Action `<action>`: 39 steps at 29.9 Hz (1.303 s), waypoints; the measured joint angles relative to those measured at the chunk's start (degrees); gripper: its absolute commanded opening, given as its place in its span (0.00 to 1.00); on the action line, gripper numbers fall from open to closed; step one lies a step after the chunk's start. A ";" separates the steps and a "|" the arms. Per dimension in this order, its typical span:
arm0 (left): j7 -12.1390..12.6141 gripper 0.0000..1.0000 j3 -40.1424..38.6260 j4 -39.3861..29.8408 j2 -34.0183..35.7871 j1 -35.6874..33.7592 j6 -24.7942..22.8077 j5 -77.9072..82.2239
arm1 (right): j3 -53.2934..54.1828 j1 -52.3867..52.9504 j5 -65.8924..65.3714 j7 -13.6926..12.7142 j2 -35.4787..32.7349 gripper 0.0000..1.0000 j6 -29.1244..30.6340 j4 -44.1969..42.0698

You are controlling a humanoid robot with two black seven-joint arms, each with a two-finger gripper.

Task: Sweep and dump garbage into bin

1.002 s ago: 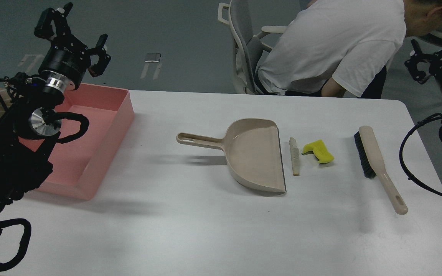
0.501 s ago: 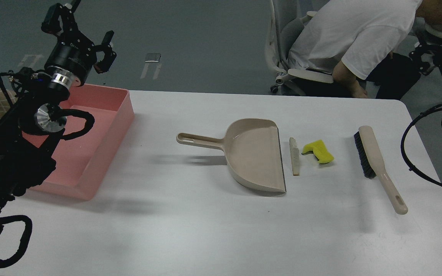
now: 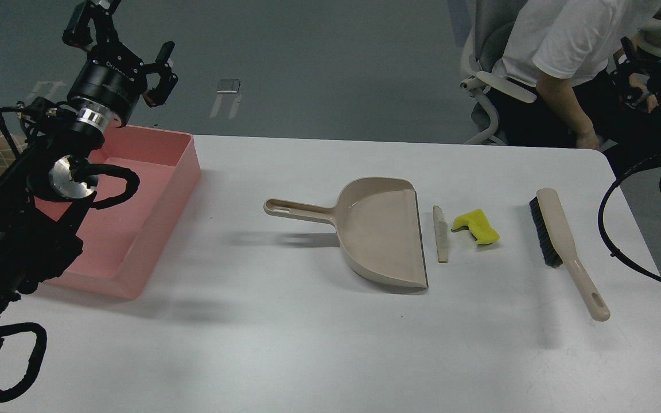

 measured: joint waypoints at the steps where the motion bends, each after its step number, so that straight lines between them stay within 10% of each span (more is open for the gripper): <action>1: 0.01 0.98 0.03 -0.18 -0.09 0.19 -0.06 0.03 | 0.01 -0.23 0.00 0.06 0.00 1.00 0.00 0.02; 26: 0.82 0.96 10.27 -44.38 11.42 32.80 9.27 20.20 | 0.11 -3.71 -0.12 0.31 -3.67 1.00 -0.54 2.60; 39: 1.88 0.92 13.33 -38.72 2.59 34.89 14.72 34.80 | 0.20 -5.52 -0.03 0.31 -5.72 1.00 -0.46 3.38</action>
